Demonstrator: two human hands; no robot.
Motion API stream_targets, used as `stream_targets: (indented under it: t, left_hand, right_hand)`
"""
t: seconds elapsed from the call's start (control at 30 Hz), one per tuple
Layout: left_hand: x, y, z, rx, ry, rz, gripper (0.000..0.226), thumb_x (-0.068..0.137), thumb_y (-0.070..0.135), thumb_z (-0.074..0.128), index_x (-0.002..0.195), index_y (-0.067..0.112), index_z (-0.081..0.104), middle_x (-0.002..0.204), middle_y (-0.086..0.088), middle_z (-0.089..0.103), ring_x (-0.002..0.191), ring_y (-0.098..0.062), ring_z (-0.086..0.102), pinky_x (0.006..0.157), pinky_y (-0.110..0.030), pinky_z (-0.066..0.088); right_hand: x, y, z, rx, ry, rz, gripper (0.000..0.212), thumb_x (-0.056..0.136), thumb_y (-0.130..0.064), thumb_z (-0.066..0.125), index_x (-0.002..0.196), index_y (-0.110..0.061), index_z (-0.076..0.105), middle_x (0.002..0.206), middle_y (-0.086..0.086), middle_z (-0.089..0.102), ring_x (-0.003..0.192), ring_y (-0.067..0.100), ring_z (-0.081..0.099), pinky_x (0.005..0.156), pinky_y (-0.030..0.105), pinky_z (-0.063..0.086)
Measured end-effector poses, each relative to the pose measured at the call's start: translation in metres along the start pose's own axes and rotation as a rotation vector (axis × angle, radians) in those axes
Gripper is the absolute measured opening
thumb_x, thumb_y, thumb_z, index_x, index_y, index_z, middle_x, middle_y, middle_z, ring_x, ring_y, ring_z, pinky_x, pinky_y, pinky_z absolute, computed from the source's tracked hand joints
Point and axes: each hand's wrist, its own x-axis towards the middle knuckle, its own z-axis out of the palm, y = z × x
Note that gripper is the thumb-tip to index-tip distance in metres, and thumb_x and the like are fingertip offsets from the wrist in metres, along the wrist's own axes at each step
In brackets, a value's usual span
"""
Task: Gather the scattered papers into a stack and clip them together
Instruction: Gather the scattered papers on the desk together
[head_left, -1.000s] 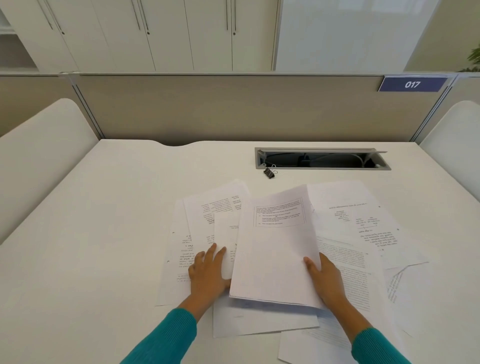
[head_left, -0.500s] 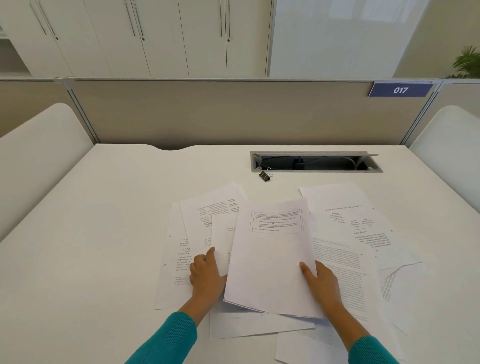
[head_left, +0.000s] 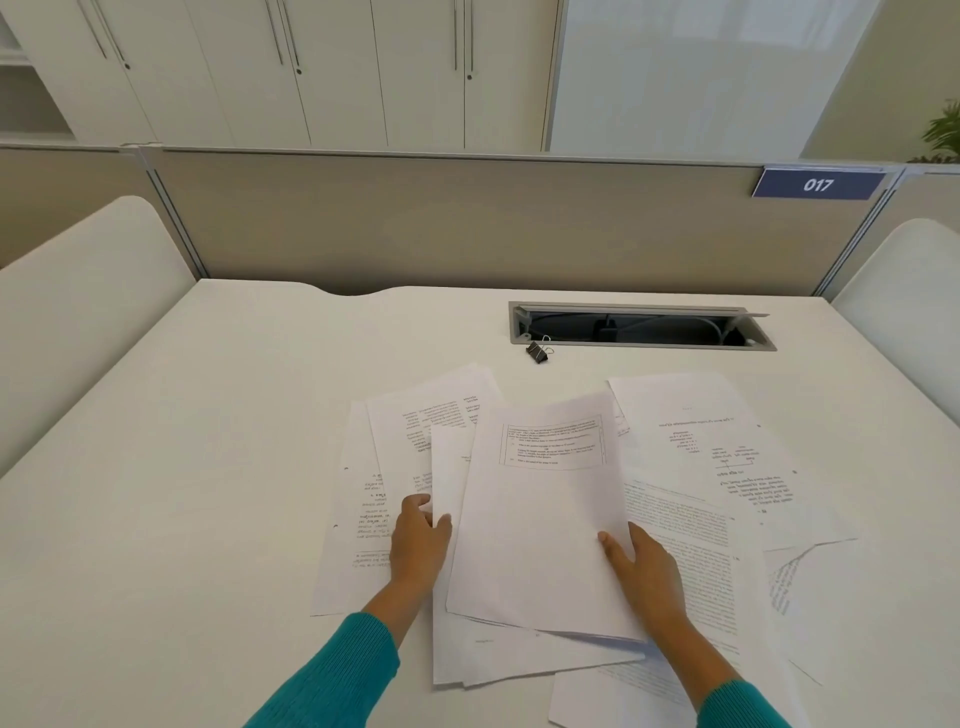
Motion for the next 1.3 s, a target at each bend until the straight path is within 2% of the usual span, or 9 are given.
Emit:
stream_targets:
  t: [0.23,0.33,0.43,0.53,0.67,0.83,0.93,1.07,1.3]
  left_hand:
    - [-0.007,0.002,0.005,-0.071,-0.004,0.095,0.061,0.085,0.02,0.064,0.137,0.015,0.031,0.129,-0.014,0.052,0.109,-0.023,0.053,0.082,-0.028,0.045]
    - [-0.01,0.006,0.009,-0.131,-0.056,0.086,0.068,0.086,0.02,0.063,0.141,0.016,0.024,0.136,-0.011,0.048,0.116,-0.023,0.051,0.09,-0.031,0.045]
    - [-0.014,0.007,0.012,-0.126,-0.116,0.066,0.061,0.089,0.019,0.059,0.141,0.013,0.028,0.144,-0.007,0.041,0.131,-0.025,0.04,0.105,-0.033,0.036]
    - [-0.017,0.013,0.013,-0.068,-0.16,0.115,0.046,0.092,0.011,0.051,0.136,0.011,0.038,0.14,-0.006,0.047,0.125,-0.023,0.046,0.098,-0.027,0.038]
    - [-0.018,0.031,0.002,-0.159,-0.145,0.191,0.04,0.093,0.008,0.047,0.133,0.012,0.045,0.136,-0.006,0.051,0.123,-0.023,0.049,0.099,-0.028,0.038]
    - [-0.028,0.06,-0.02,-0.426,-0.254,0.264,0.035,0.093,0.017,0.051,0.128,0.019,0.052,0.127,-0.007,0.06,0.111,-0.024,0.061,0.094,-0.045,0.051]
    - [-0.032,0.077,-0.028,-0.55,-0.246,0.307,0.035,0.093,0.014,0.051,0.128,0.014,0.053,0.124,-0.01,0.063,0.112,-0.029,0.061,0.095,-0.049,0.05]
    - [-0.04,0.098,-0.035,-0.614,-0.206,0.378,0.026,0.092,0.022,0.05,0.116,0.026,0.058,0.113,-0.002,0.068,0.102,-0.027,0.064,0.083,-0.04,0.056]
    - [-0.047,0.091,-0.025,-0.533,-0.168,0.337,0.033,0.088,0.023,0.057,0.119,0.032,0.049,0.126,-0.007,0.059,0.116,-0.03,0.056,0.097,-0.056,0.046]
  right_hand:
    - [-0.004,-0.001,-0.002,-0.013,-0.041,-0.028,0.032,0.089,-0.046,0.05,0.108,-0.022,0.059,0.1,-0.006,0.067,0.082,0.012,0.058,0.069,0.022,0.042]
    - [-0.006,-0.001,-0.002,0.021,-0.052,-0.024,0.017,0.087,-0.047,0.054,0.08,-0.032,0.058,0.072,-0.017,0.061,0.065,0.003,0.056,0.057,0.014,0.038]
    - [-0.005,0.0,-0.002,0.038,-0.082,-0.023,0.032,0.084,-0.047,0.059,0.059,-0.029,0.051,0.054,-0.011,0.054,0.051,0.003,0.049,0.049,0.016,0.033]
    - [-0.001,0.004,-0.006,0.044,-0.139,-0.048,0.042,0.083,-0.047,0.06,0.055,-0.02,0.044,0.052,-0.005,0.049,0.048,0.01,0.044,0.048,0.021,0.032]
    - [0.002,-0.003,-0.011,0.108,-0.118,-0.033,0.024,0.083,-0.046,0.059,0.086,-0.022,0.061,0.072,-0.005,0.063,0.065,0.012,0.059,0.055,0.021,0.041]
    - [0.02,-0.044,-0.037,0.287,0.024,-0.033,0.052,0.089,-0.031,0.058,0.136,-0.021,0.039,0.109,-0.008,0.055,0.093,0.011,0.056,0.075,0.022,0.043]
    - [0.026,-0.078,-0.056,0.481,-0.008,-0.096,0.045,0.09,-0.022,0.056,0.133,-0.016,0.042,0.118,-0.002,0.055,0.105,0.018,0.055,0.088,0.033,0.047]
    - [0.016,-0.107,-0.071,0.633,0.066,-0.203,0.027,0.091,-0.011,0.052,0.115,-0.022,0.047,0.112,-0.002,0.058,0.097,0.016,0.058,0.083,0.028,0.049]
    - [-0.007,-0.088,-0.047,0.335,0.079,-0.245,0.034,0.091,0.001,0.043,0.123,-0.012,0.038,0.104,-0.005,0.049,0.08,0.0,0.052,0.067,0.005,0.044]
